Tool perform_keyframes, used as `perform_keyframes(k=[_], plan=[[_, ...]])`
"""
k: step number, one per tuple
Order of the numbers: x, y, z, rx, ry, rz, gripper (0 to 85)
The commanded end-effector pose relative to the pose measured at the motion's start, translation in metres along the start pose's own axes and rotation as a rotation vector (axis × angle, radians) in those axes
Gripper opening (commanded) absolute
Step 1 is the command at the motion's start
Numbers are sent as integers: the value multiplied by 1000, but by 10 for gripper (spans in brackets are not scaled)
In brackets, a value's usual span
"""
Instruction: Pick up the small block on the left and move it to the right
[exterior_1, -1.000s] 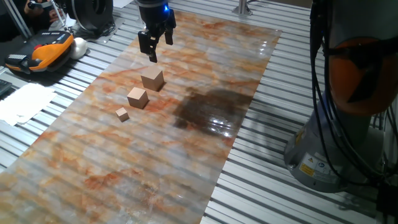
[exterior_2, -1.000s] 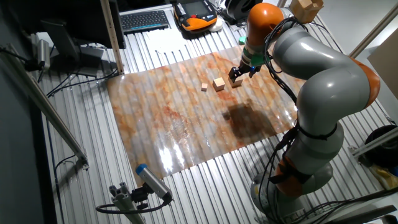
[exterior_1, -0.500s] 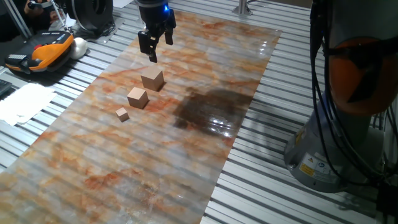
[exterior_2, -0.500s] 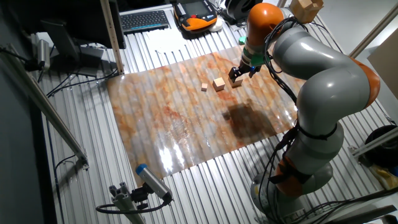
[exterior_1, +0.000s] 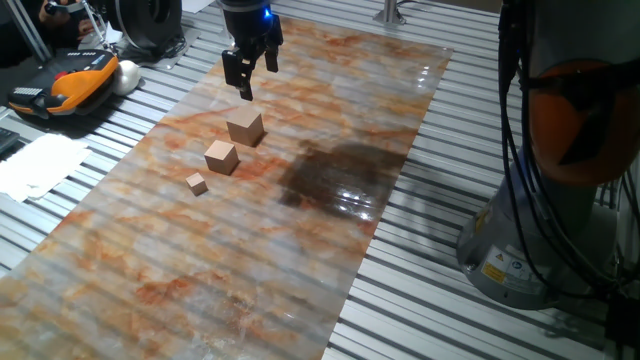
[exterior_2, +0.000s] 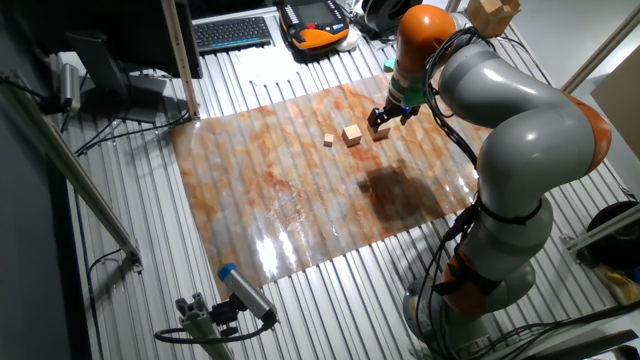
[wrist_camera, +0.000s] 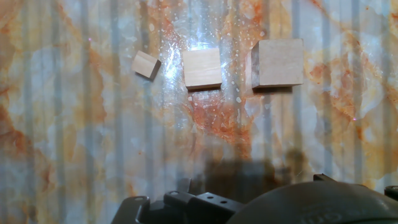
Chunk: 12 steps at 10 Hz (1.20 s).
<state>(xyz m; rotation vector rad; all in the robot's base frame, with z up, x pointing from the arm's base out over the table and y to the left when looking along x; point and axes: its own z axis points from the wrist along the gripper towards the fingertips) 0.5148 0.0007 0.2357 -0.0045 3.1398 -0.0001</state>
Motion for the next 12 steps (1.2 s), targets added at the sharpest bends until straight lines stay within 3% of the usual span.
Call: perform_keyframes(k=[1,9,12], plan=[[0,0,0,51,43,-3,0],[0,0,0,44,34,-5,0],[0,0,0,20,29,8,0]])
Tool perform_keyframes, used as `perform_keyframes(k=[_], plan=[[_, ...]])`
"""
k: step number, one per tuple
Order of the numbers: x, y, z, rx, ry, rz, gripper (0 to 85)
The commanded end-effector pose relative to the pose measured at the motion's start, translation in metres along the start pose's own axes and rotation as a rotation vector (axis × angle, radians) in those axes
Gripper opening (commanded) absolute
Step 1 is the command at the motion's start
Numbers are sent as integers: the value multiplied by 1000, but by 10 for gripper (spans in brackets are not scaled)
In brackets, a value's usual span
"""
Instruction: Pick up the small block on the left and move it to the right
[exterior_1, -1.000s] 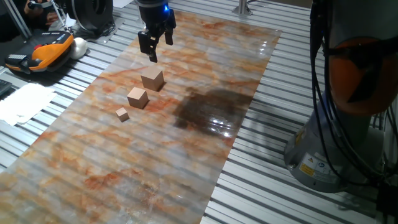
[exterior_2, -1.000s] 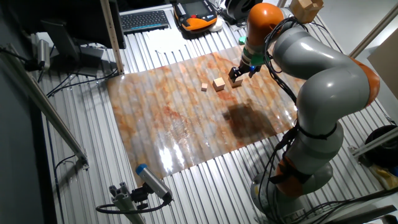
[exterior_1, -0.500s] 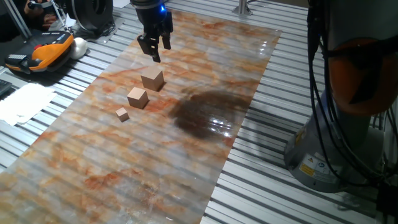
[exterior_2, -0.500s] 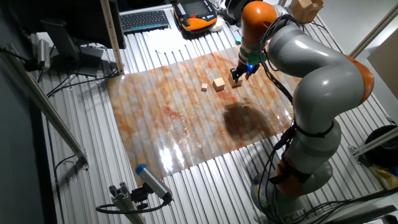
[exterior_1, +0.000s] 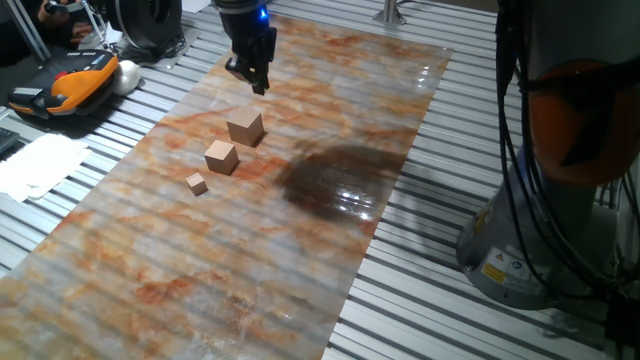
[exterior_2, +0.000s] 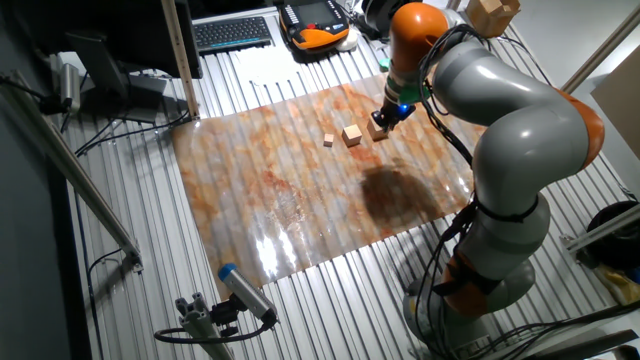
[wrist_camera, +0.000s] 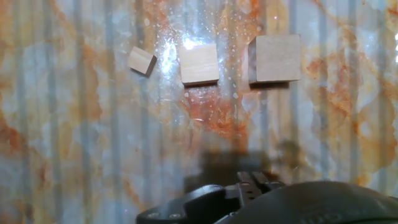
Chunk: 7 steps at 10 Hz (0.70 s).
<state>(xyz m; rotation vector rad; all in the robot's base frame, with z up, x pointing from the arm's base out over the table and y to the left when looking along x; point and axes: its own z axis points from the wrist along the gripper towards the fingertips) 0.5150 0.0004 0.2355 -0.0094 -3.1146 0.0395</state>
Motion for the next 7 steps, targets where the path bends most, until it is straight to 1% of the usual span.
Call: perform_keyframes(k=[1,2,3,4,5,6,7], plan=[[0,0,0,10,0,4,0],[0,0,0,1,5,24,0],[0,0,-1,4,19,26,0],[0,0,-1,2,23,40,0],[-1,-2,-2,-24,16,53,0],[-1,-3,-3,-43,11,70,0],[0,-2,-3,21,-7,44,0]])
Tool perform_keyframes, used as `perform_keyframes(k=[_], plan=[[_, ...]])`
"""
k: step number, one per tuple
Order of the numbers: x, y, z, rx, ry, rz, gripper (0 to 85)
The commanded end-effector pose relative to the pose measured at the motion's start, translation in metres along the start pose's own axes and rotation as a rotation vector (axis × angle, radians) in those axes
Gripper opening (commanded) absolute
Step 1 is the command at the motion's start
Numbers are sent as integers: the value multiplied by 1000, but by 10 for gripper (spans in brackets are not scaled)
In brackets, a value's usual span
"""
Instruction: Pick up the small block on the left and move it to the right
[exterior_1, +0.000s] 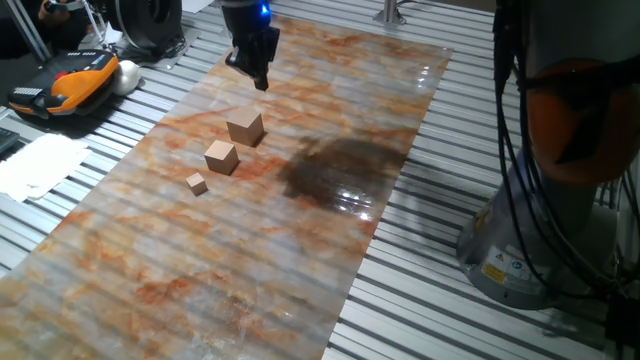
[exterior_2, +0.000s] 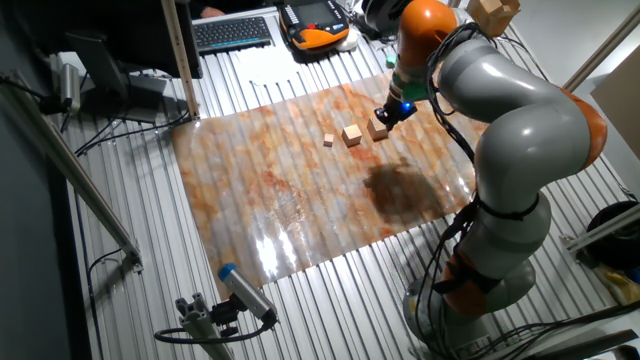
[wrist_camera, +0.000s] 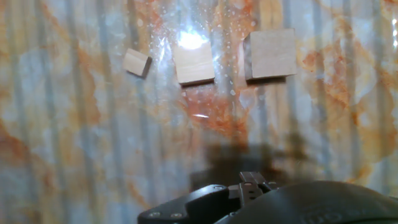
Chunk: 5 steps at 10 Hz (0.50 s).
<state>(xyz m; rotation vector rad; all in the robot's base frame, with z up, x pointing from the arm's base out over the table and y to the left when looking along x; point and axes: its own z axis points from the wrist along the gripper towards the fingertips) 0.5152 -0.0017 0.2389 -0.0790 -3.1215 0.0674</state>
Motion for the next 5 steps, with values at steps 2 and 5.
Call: perform_keyframes(k=[2,5], plan=[[0,0,0,5,1,2,0],[-6,-3,3,-49,6,16,0]])
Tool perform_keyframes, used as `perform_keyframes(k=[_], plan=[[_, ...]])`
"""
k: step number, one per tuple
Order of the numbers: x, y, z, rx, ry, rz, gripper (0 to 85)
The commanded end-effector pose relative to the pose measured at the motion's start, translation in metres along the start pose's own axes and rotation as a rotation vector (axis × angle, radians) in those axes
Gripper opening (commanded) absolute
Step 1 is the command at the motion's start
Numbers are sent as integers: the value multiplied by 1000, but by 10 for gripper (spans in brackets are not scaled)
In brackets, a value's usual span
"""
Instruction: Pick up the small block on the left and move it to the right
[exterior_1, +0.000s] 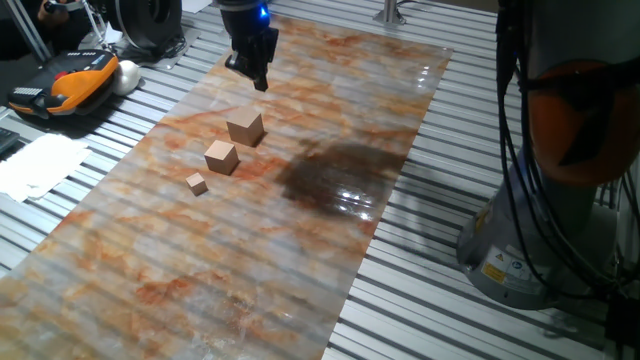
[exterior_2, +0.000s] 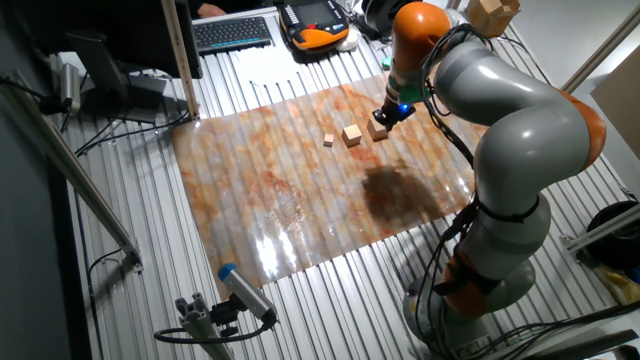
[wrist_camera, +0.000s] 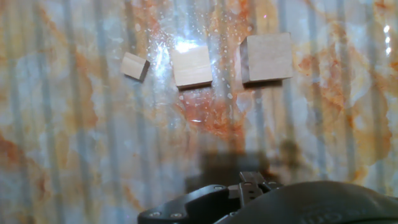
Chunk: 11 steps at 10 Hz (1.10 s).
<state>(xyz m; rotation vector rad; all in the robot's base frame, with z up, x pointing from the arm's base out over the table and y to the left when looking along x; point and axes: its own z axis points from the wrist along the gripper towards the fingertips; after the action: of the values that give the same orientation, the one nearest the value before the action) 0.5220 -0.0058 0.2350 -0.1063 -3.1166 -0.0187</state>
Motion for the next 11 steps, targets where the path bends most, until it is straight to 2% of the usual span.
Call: perform_keyframes(k=[1,2,3,4,5,6,8,9,10,11], plan=[[-7,-5,2,-23,-12,8,0],[-19,-16,2,-21,-16,-3,0],[-37,-28,-2,-15,1,-12,0],[-54,-35,-6,-2,25,-16,0],[-68,-39,-6,12,36,-24,0],[-74,-40,0,24,23,-24,0],[-81,-37,18,19,-14,6,0],[-84,-35,24,17,-23,10,170],[-87,-34,30,19,-23,14,170],[-90,-32,36,37,-26,10,170]])
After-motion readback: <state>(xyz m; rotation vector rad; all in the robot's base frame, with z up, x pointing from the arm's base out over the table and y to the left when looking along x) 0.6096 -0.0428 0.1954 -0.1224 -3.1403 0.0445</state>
